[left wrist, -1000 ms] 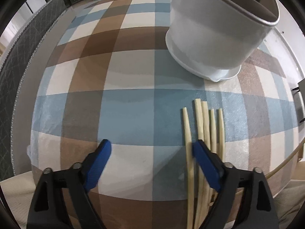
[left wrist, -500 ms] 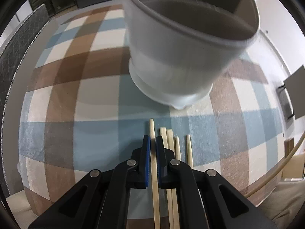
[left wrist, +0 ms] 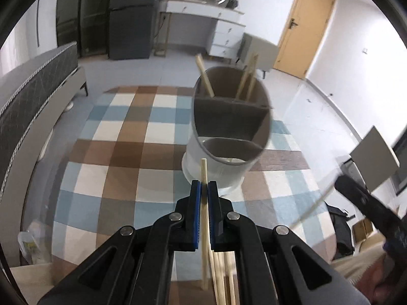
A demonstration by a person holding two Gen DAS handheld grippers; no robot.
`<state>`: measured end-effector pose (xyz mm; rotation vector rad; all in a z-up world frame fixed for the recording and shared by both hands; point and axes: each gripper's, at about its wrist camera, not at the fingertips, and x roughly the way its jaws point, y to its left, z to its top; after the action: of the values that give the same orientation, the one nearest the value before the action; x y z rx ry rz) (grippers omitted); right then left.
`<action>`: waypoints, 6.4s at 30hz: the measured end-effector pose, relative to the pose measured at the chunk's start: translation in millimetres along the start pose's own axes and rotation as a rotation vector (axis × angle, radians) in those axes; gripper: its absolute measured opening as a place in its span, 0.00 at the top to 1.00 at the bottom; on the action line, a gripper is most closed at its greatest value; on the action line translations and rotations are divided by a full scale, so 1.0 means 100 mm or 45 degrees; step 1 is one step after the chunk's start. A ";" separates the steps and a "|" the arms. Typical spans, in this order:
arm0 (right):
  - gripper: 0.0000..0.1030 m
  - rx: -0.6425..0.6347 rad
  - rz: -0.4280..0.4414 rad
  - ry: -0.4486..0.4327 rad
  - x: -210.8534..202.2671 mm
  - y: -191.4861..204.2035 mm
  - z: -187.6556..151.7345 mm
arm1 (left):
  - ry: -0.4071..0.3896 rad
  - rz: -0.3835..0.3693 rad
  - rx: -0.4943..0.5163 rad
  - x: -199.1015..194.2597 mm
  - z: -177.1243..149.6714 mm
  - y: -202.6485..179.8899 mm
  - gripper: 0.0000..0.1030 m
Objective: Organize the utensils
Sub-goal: 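Carry both chopsticks over the caddy, lower them in and open both tools, then withdraw both open tools from the caddy toward the remaining chopsticks, then lower both tools to the remaining chopsticks and close the right tool on one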
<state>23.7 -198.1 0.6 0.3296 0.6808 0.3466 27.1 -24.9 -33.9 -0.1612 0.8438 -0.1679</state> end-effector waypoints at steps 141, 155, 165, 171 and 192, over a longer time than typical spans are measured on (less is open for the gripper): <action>0.16 0.010 -0.042 -0.039 -0.33 0.16 0.38 | -0.186 0.150 0.041 -0.87 0.69 0.10 0.21; 0.16 -0.041 -0.146 0.164 0.02 0.09 -0.18 | -0.149 0.148 0.003 -0.59 0.20 0.22 0.21; 0.16 -0.014 -0.184 0.292 0.26 -0.02 -0.41 | 0.032 0.057 -0.016 -0.13 -0.03 0.31 0.21; 0.16 -0.054 -0.193 0.357 0.40 0.02 -0.49 | 0.159 0.081 -0.116 0.07 -0.13 0.48 0.21; 0.56 -0.280 -0.272 0.692 1.29 0.22 -0.79 | 0.305 0.001 -0.383 0.22 0.06 0.87 0.21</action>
<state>60.3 -110.8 -119.3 -0.0561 1.1890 0.3044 53.0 56.0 -64.3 -0.4293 1.1061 -0.0584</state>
